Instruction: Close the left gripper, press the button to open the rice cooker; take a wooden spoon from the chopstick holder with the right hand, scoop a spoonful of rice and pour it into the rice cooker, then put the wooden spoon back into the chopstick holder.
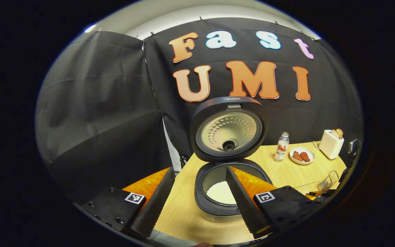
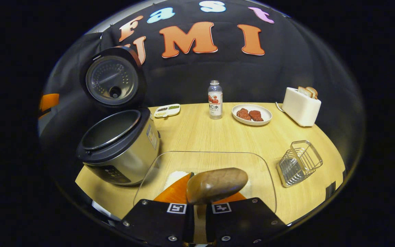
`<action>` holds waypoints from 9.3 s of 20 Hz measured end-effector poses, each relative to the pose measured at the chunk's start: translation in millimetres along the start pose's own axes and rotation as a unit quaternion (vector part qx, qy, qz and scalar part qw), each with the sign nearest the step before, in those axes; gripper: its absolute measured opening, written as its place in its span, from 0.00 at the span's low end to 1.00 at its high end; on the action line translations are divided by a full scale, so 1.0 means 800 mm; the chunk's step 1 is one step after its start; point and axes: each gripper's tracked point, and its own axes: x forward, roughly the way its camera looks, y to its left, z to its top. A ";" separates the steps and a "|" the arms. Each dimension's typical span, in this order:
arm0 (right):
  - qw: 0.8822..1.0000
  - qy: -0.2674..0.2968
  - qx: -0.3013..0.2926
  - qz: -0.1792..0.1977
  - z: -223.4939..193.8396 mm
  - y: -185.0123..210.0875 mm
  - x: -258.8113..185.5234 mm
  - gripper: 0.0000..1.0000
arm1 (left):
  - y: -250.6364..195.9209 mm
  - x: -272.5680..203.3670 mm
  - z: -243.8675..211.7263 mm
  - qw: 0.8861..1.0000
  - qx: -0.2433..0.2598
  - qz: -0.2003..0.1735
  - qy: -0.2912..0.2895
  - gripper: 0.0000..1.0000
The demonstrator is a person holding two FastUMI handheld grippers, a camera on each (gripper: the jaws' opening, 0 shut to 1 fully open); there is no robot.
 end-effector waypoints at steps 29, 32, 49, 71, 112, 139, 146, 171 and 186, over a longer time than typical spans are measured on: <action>0.828 0.072 0.532 0.164 0.025 -0.043 0.034 0.12 | 0.002 0.020 0.005 1.000 0.011 0.004 -0.001 0.96; 0.816 0.063 0.548 0.172 0.034 -0.063 0.029 0.12 | -0.008 0.019 0.011 1.000 0.008 0.003 -0.005 0.96; 0.710 0.056 0.604 0.358 0.237 0.008 -0.023 0.12 | 0.007 -0.017 0.038 0.997 -0.034 0.046 -0.051 0.96; 0.909 0.021 0.316 0.271 0.287 0.201 0.072 0.12 | 0.157 -0.045 -0.010 0.986 -0.069 0.148 -0.029 0.96; 0.894 -0.272 -0.253 0.252 0.277 0.315 -0.027 0.12 | 0.140 -0.053 -0.033 0.987 -0.068 0.145 -0.010 0.96; 0.971 -0.131 0.194 0.048 0.223 -0.193 -0.032 0.12 | -0.113 -0.030 0.003 0.999 -0.034 -0.036 0.005 0.97; 0.966 -0.147 0.212 -0.033 0.197 -0.319 -0.036 0.12 | -0.169 -0.041 0.010 0.998 -0.024 -0.055 0.004 1.00; 0.978 -0.075 0.188 -0.059 0.134 -0.378 -0.009 0.61 | -0.112 0.027 0.204 0.995 -0.058 -0.027 -0.075 1.00; 0.976 -0.136 0.124 -0.119 0.185 -0.425 -0.149 0.91 | -0.088 0.199 0.188 0.990 -0.058 0.008 0.132 0.97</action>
